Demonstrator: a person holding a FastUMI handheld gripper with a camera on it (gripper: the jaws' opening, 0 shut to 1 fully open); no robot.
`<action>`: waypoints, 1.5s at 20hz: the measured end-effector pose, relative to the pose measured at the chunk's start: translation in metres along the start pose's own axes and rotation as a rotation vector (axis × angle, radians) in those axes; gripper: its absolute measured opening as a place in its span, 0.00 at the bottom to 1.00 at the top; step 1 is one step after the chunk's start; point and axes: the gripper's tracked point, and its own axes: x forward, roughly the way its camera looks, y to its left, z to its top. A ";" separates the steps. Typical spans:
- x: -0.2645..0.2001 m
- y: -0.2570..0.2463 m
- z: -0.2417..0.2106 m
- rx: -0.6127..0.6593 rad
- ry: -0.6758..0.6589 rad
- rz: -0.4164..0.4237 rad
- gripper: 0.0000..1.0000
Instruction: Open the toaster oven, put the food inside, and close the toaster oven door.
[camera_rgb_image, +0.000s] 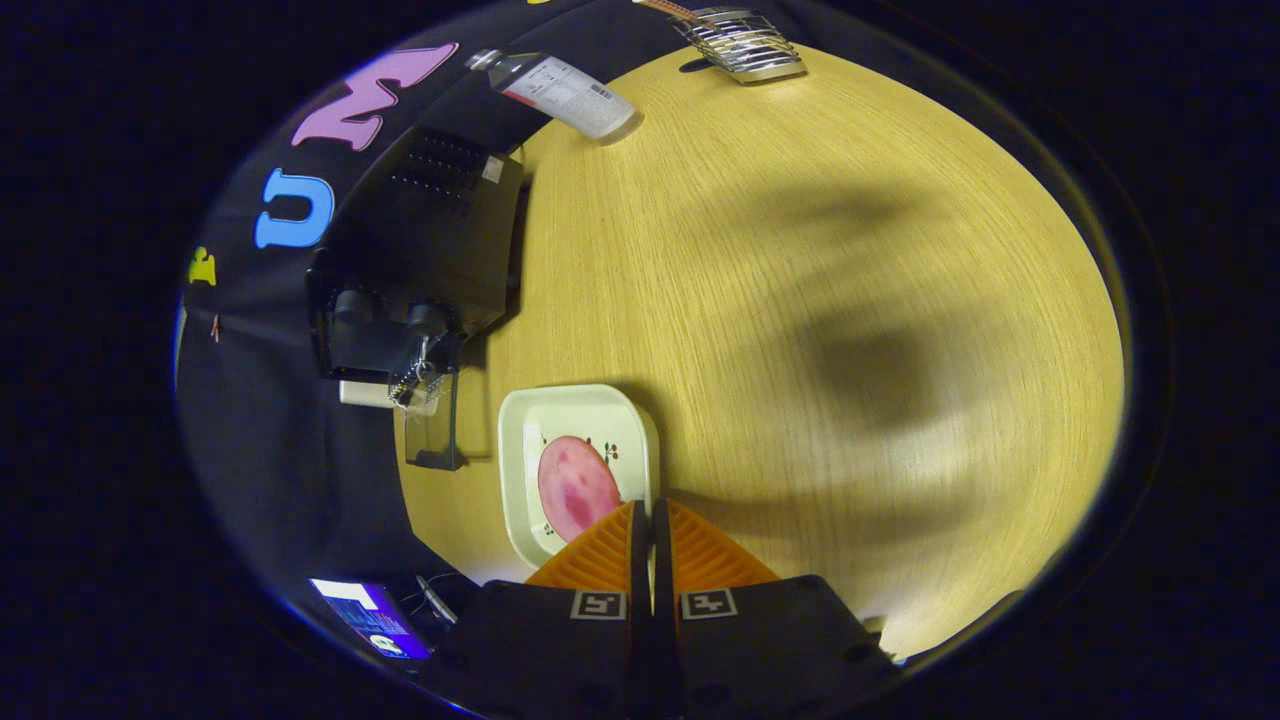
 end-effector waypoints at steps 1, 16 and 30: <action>-0.001 0.007 -0.003 0.017 -0.007 0.028 0.05; 0.010 0.153 -0.056 0.298 -0.174 0.131 0.05; 0.080 0.254 -0.004 0.685 -0.432 0.066 0.05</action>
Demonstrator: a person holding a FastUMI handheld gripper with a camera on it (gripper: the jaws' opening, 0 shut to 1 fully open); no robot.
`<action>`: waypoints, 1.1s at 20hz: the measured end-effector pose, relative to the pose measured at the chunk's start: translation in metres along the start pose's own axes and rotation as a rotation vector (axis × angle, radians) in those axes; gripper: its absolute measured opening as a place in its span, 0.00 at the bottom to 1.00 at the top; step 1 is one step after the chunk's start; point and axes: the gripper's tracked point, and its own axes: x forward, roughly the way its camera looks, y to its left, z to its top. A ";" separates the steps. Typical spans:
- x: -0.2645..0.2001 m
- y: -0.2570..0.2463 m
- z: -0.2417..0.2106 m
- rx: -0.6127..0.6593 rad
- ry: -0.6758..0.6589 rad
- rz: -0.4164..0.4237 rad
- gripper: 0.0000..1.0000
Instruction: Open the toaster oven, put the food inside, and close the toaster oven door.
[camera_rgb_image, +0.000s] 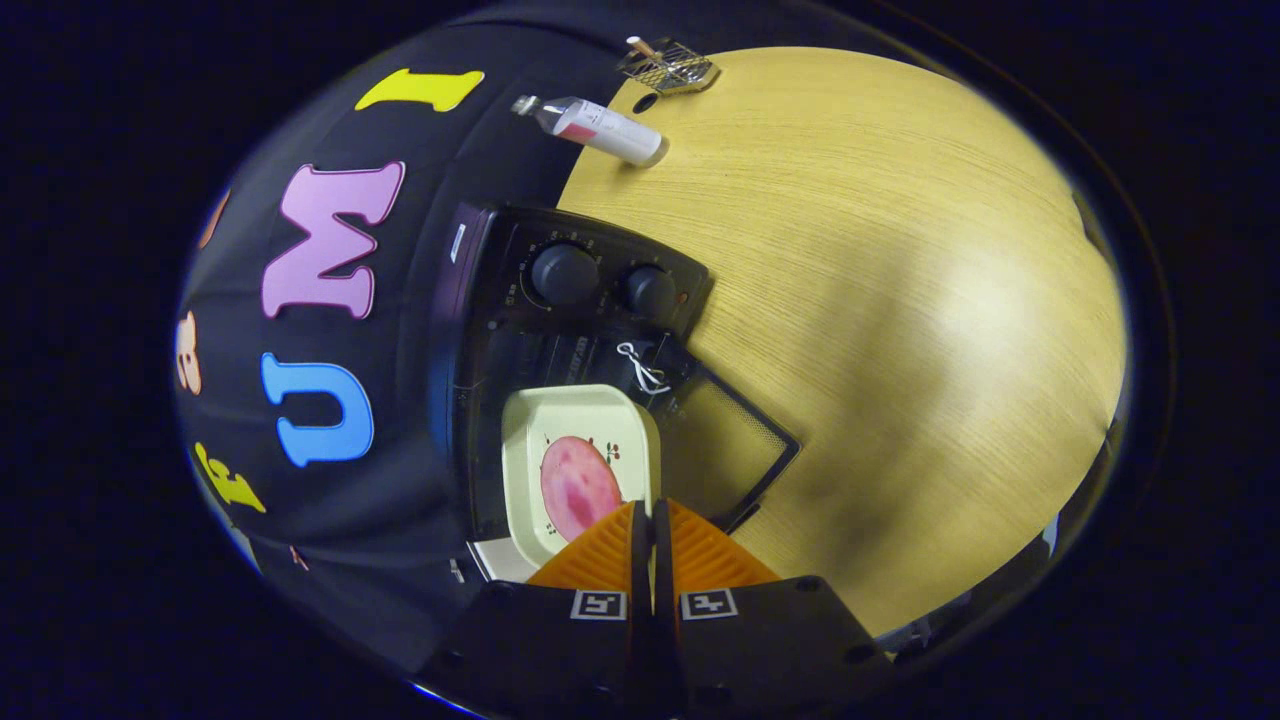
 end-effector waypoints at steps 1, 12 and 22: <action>0.007 0.004 -0.003 0.029 -0.012 -0.012 0.05; 0.082 0.044 -0.023 0.368 -0.180 -0.065 0.06; 0.108 0.061 -0.014 0.415 -0.244 -0.056 0.09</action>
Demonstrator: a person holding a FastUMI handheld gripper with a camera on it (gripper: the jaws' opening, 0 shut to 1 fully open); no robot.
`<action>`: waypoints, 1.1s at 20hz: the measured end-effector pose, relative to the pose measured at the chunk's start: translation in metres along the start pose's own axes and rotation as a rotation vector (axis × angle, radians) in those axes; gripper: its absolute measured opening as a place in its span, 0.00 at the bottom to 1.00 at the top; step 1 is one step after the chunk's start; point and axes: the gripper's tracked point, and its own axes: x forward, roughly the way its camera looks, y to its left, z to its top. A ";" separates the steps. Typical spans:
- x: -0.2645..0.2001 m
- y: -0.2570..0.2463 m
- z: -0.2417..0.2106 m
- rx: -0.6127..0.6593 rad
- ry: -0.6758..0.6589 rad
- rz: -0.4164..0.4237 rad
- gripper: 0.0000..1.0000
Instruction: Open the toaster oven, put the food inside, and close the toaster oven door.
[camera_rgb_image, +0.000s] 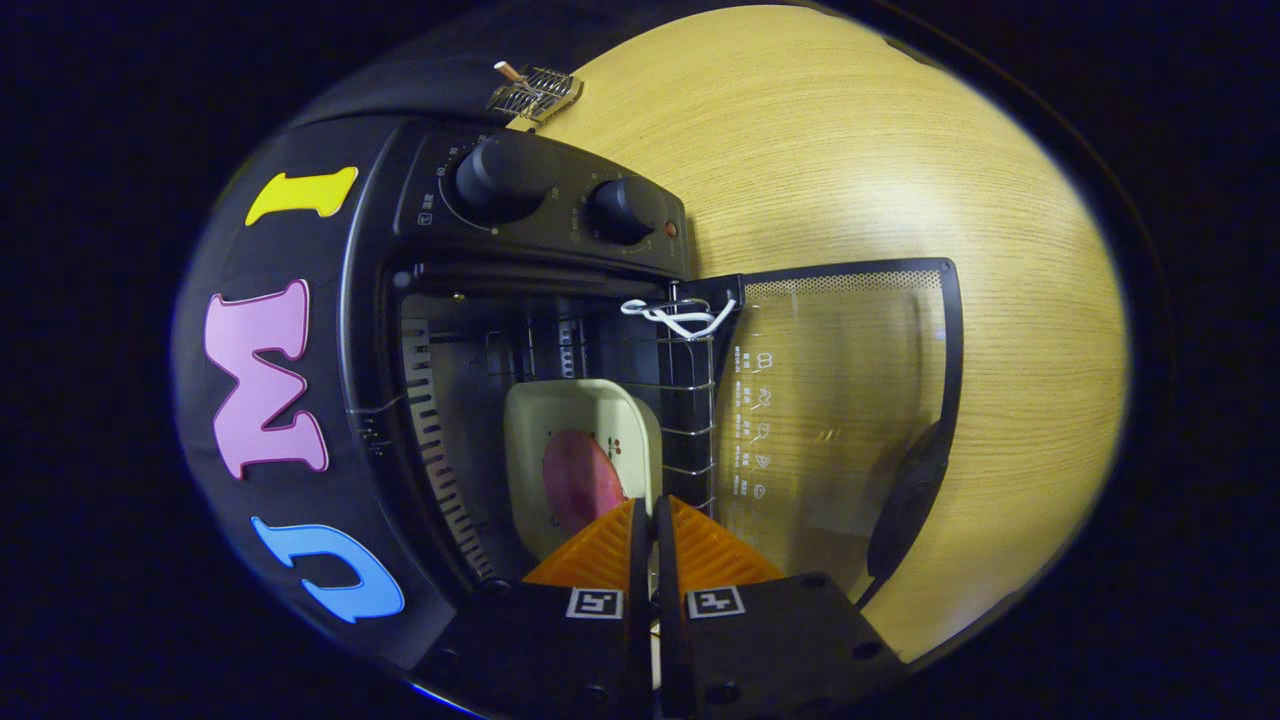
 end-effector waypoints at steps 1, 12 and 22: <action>0.003 -0.002 -0.002 0.000 0.007 -0.003 0.12; -0.051 0.000 -0.019 -0.257 0.159 0.068 0.89; -0.111 -0.061 -0.009 -0.880 0.239 0.052 0.99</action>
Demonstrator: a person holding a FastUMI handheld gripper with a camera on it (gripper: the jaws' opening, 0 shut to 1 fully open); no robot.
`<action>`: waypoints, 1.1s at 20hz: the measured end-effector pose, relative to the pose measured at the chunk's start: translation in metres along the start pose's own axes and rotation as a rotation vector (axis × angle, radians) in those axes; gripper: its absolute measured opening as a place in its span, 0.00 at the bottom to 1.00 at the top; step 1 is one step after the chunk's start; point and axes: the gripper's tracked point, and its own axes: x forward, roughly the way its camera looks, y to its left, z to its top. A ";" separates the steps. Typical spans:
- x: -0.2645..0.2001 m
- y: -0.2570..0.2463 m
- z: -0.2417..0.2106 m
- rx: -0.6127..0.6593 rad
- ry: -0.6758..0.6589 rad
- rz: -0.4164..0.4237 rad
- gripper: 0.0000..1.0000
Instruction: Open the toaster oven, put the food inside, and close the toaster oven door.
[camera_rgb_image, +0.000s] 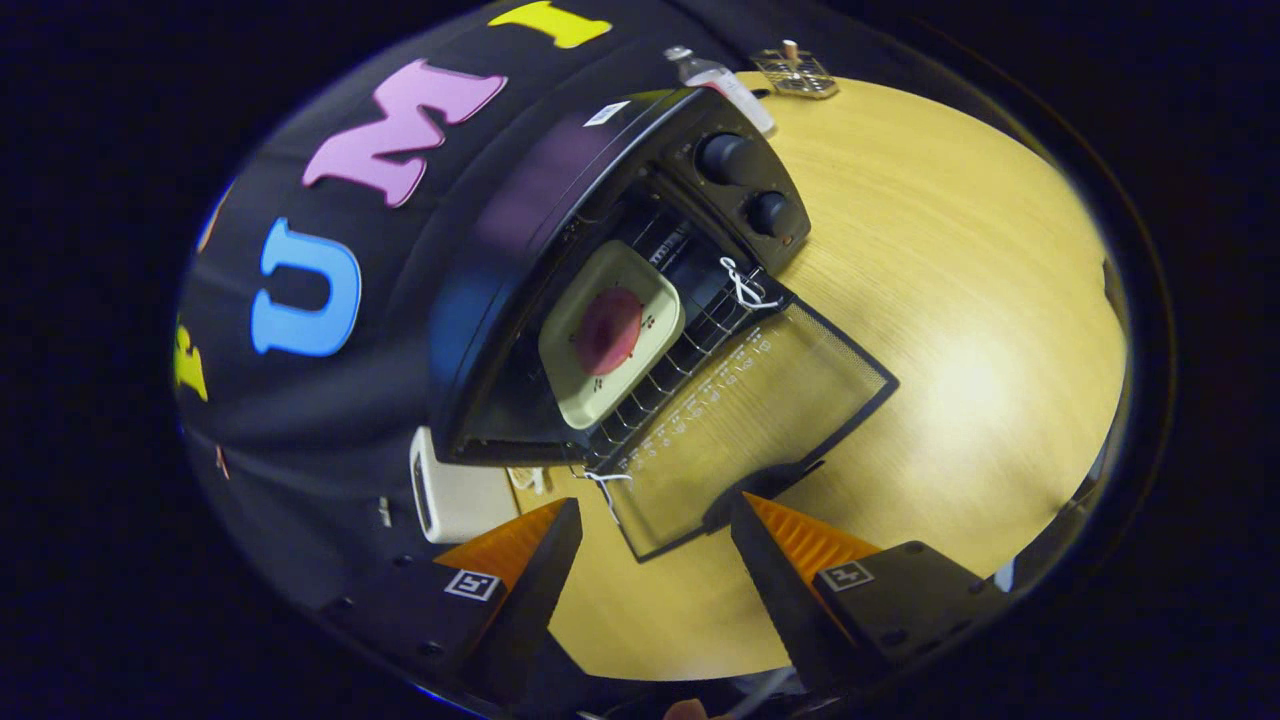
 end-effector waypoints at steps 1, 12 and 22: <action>-0.004 -0.004 -0.005 -0.070 0.001 -0.010 0.99; 0.022 -0.069 -0.039 -0.705 0.007 -0.206 0.99; 0.067 -0.085 -0.051 -0.685 0.056 -0.292 0.99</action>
